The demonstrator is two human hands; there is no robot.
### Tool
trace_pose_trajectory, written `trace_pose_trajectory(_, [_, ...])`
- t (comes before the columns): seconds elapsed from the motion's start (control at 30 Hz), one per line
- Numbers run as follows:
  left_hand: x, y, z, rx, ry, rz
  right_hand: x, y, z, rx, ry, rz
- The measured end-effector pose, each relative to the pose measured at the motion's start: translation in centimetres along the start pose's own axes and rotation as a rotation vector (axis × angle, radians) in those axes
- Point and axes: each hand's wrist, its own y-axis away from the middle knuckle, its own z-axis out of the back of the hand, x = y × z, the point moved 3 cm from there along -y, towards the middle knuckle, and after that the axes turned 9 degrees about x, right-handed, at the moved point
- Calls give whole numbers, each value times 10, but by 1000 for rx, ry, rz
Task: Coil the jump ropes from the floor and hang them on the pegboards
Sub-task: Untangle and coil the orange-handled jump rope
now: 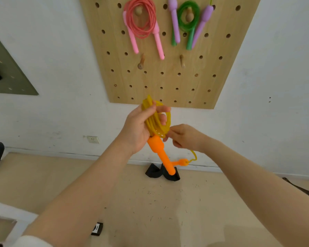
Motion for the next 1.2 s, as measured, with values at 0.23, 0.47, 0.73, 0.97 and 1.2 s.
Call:
trace_pose_trajectory(0.23, [46,-7,-14,-160,-766,138,-6,17,-18,399,150,-188])
trace_pose_trajectory(0.47, [84,0,-15,52,-1153,490,-12,59,25,327,131,40])
trace_pose_trajectory(0.73, [99,8,-53,159,-325,507,-36,70,70,29,-18,188])
trace_pose_trajectory(0.97, [71,15,-73,299,56,282,-65,63,83,-122,-278,249])
trace_pose_trajectory(1.2, [54,1,-57,-157,-116,34,-64,26,25,20,-272,40])
